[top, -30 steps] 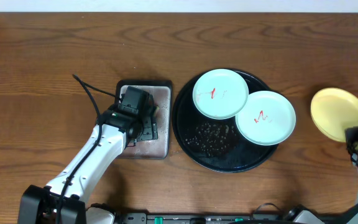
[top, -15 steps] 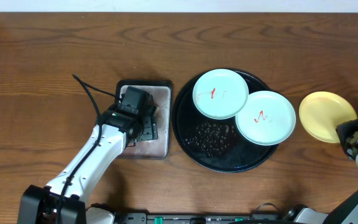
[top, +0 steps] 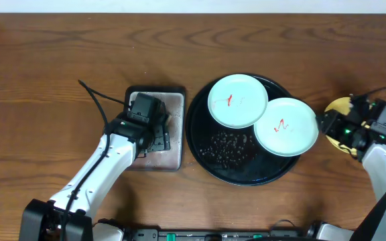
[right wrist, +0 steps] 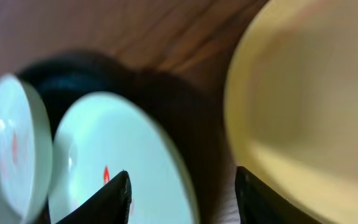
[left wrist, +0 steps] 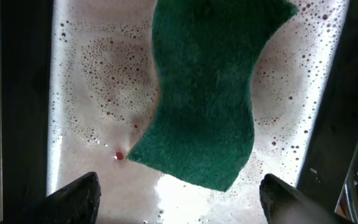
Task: Clean dirty plates on tray and stack at the side
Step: 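Carry the yellow plate right and set it on the table, then grasp the rim of the right pale green plate with the right gripper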
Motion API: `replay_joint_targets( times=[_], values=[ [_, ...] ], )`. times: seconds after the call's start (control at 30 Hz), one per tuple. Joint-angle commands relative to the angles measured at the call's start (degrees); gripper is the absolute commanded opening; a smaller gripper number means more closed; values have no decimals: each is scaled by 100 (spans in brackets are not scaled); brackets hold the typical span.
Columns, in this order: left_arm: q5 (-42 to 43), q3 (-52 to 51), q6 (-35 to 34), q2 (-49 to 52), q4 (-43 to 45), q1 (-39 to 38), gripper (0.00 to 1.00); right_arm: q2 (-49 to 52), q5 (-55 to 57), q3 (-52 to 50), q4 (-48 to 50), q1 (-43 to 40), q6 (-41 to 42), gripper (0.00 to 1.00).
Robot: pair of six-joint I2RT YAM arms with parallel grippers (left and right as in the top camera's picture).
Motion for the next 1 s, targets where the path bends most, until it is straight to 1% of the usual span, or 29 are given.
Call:
replay_joint_targets(
  times=[0.0,0.07,0.17,0.3,0.4,0.5,0.57,0.63,0.73,0.87,0.97],
  values=[
    [-9,-61,-79,13,-22,9,82,35,844,-17,-72,293,-402,51],
    [-9,-61,-79,13,-20,9,82,37,1056,-33,-70,361,-321,51],
    [-9,-61,-76,13,-20,9,82,59,1051,-48,-76,424,-234,51],
    [-9,-61,-79,13,-22,9,82,223,1032,-50,-146,544,-203,45],
    [-9,-61,-79,13,-20,9,82,461,1019,-50,-153,634,-203,42],
    [-9,-61,-76,13,-22,9,82,654,922,-50,-129,684,-205,28],
    [-9,-61,-76,13,-22,9,82,693,922,-50,-129,688,-205,14],
    [-9,-61,-76,13,-22,9,82,664,925,-48,-129,688,-205,8],
    [-9,-61,-76,13,-20,9,82,555,929,-48,-157,675,-205,1],
    [-11,-61,-76,13,-22,9,82,157,977,-46,-256,640,-203,1],
    [-11,-61,-76,13,-20,9,82,-317,1268,-44,-358,640,-197,1]
  ],
)
